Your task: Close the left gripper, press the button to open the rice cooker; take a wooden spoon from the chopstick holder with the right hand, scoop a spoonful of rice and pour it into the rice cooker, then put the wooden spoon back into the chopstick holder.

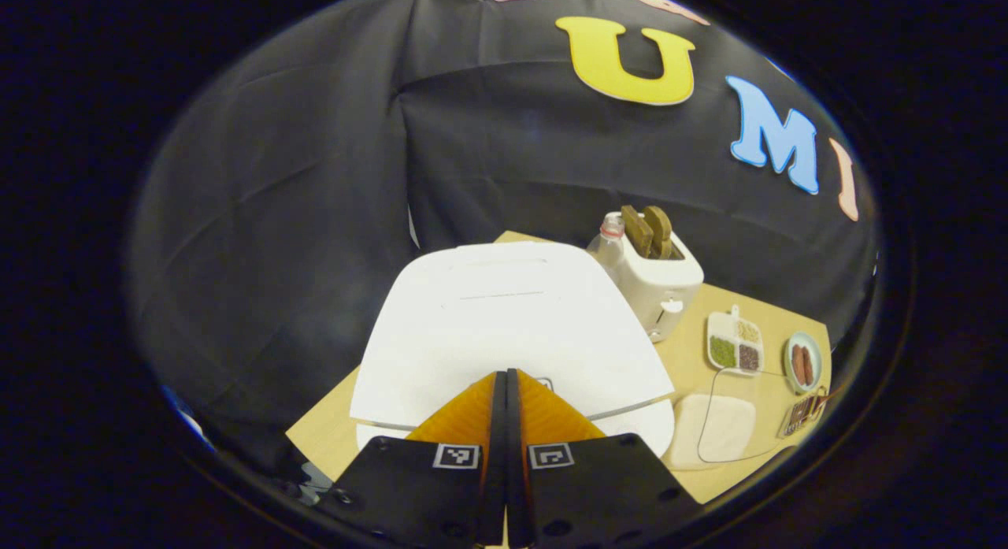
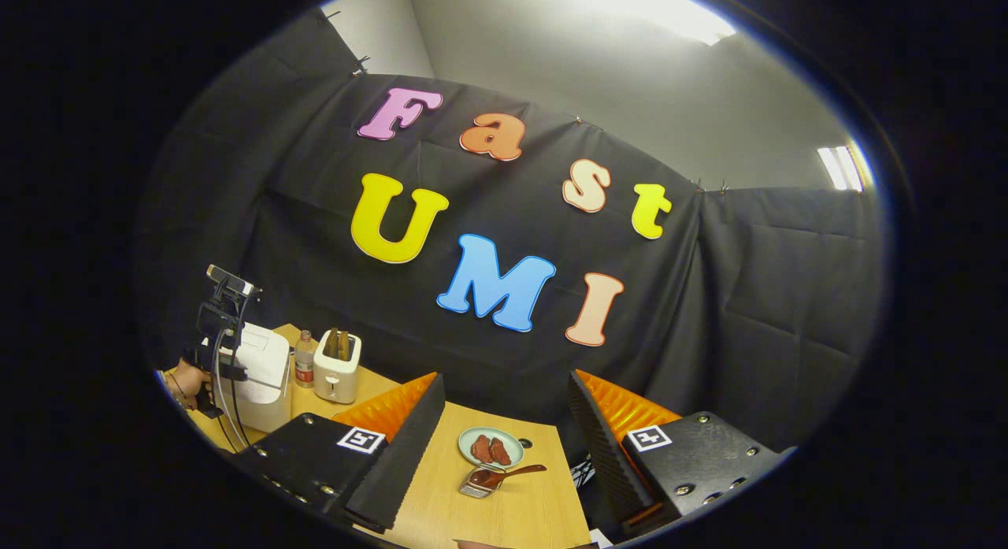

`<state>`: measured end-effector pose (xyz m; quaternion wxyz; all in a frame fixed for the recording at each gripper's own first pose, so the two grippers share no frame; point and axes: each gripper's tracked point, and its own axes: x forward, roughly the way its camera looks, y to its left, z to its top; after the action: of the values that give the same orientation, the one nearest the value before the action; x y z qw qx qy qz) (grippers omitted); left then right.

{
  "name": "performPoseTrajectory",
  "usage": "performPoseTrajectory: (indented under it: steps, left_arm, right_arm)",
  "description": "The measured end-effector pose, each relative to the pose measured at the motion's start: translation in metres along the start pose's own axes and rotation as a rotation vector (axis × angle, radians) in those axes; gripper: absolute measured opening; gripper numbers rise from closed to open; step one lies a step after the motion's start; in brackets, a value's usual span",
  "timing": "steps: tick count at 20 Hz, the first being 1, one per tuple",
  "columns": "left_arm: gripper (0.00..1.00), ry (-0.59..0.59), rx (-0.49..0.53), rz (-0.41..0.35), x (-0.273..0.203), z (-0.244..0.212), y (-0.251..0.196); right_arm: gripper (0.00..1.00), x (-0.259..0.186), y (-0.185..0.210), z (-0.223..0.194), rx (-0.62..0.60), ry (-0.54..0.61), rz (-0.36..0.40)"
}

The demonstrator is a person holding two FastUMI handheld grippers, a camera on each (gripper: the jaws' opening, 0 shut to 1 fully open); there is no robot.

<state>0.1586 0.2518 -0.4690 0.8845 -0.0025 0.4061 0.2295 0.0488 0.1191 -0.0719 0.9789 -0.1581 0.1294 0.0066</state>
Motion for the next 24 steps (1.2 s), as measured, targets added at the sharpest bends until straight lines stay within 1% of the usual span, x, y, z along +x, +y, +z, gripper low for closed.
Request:
performPoseTrajectory:
  steps: [3, 6, 8, 11, 16, 20, 24]
  left_arm:
    - [0.09, -0.154, 0.023, 0.023, -0.021, 0.037, 0.005]
    - [0.09, -0.266, 0.017, 0.028, -0.040, 0.071, 0.005]
    - [0.09, -0.273, -0.011, -0.005, -0.051, 0.074, 0.002]
    - [0.08, -0.264, -0.023, 0.003, -0.060, 0.075, 0.012]
    - [0.08, -0.314, -0.010, -0.016, -0.087, 0.087, 0.017]
    - [0.09, -0.349, -0.012, -0.041, -0.113, 0.096, 0.018]
    - [0.10, -0.392, -0.045, -0.103, -0.146, 0.107, 0.014]
  right_arm:
    - [0.96, -0.006, -0.002, -0.007, 0.027, 0.015, 0.006]
    - [0.96, -0.012, -0.008, -0.007, 0.036, 0.010, -0.005]
    - [0.96, -0.016, -0.012, -0.008, 0.044, 0.007, -0.011]
    - [0.96, -0.023, -0.016, -0.012, 0.067, 0.008, -0.020]
    - [0.96, -0.033, -0.024, -0.018, 0.106, 0.011, -0.034]
    - [0.96, -0.033, -0.029, -0.022, 0.148, 0.016, -0.041]
    - [0.96, -0.022, -0.037, -0.041, 0.185, 0.039, -0.059]
